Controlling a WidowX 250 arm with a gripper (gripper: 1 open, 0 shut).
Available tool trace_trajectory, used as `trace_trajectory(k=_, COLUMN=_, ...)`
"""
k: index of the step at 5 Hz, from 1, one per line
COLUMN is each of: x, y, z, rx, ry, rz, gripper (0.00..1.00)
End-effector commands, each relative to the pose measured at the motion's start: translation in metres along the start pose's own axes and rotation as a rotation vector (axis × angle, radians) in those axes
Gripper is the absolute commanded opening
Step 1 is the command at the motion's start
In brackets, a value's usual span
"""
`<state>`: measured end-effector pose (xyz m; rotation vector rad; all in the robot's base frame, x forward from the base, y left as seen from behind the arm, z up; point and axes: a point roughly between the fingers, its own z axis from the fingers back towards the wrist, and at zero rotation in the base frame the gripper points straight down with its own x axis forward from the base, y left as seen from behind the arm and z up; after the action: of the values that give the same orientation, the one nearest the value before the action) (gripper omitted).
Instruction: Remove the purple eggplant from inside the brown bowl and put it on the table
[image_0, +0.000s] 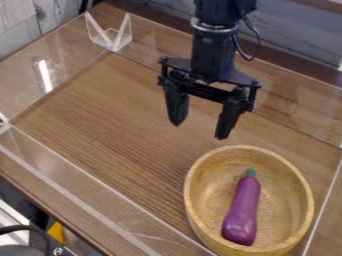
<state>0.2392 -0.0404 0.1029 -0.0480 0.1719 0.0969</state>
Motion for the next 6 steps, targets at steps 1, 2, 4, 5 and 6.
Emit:
trace_trajectory(k=1, x=-0.003, y=-0.004, z=0.010, rx=-0.011, ry=-0.049, rz=0.000, gripper=1.00)
trace_trajectory(k=2, x=-0.007, y=-0.006, z=0.006, rx=-0.014, ry=-0.042, rz=0.008, gripper=1.00)
trace_trajectory(k=4, x=-0.021, y=-0.016, z=-0.001, rx=-0.031, ry=-0.043, rz=0.014, gripper=1.00)
trace_trajectory(k=5, x=-0.028, y=-0.021, z=-0.005, rx=-0.042, ry=-0.048, rz=0.019, gripper=1.00)
trace_trajectory(k=6, x=-0.033, y=-0.026, z=-0.008, rx=-0.052, ry=-0.056, rz=0.026, gripper=1.00)
